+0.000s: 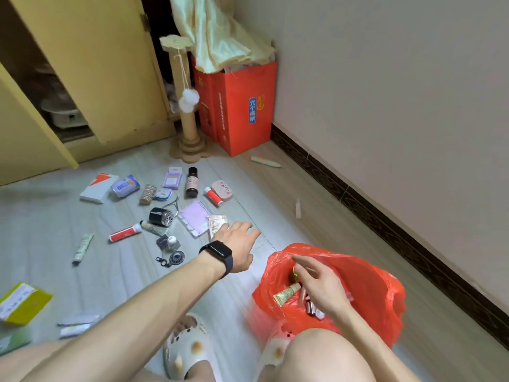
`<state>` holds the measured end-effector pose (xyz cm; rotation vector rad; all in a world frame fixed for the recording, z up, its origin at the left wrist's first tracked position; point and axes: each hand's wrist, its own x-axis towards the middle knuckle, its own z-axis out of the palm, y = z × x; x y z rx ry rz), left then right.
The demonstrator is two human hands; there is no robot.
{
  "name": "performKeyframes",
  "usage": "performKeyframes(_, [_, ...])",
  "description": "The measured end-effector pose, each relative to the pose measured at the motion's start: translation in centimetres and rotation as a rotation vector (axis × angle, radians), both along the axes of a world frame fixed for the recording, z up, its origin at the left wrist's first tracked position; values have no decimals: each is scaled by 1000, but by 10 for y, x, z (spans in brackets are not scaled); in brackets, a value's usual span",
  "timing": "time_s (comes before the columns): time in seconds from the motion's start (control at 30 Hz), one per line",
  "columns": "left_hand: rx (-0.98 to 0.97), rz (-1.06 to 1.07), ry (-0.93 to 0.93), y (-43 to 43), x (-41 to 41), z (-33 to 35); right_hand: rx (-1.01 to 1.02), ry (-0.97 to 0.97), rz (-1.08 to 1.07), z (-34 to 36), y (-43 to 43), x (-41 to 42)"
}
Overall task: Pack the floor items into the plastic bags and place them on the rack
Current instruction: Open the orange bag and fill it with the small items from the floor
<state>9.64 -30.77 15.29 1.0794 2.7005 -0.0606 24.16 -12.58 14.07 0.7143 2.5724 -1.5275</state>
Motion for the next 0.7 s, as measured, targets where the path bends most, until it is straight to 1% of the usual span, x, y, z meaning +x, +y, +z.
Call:
performKeyframes(0.1, [-36,70,76,-45,-12,34,186,76,191,48,-26,-34])
performKeyframes(0.23, [-63,221,152,-120,-19,77,314,214,421,98,-74,-72])
performKeyframes(0.37, [-72,397,204,-198,-15,106,408,319,627,128,-127,-105])
performKeyframes(0.43, [-96,493,193,-235,-11,111,432,339,715,135,-152,-120])
performKeyframes(0.53, [-151,633,121,-284,1,104,477,329,818,130,-185,-133])
performKeyframes(0.7, [-233,739,26,-340,18,57,532,246,958,90,-221,-148])
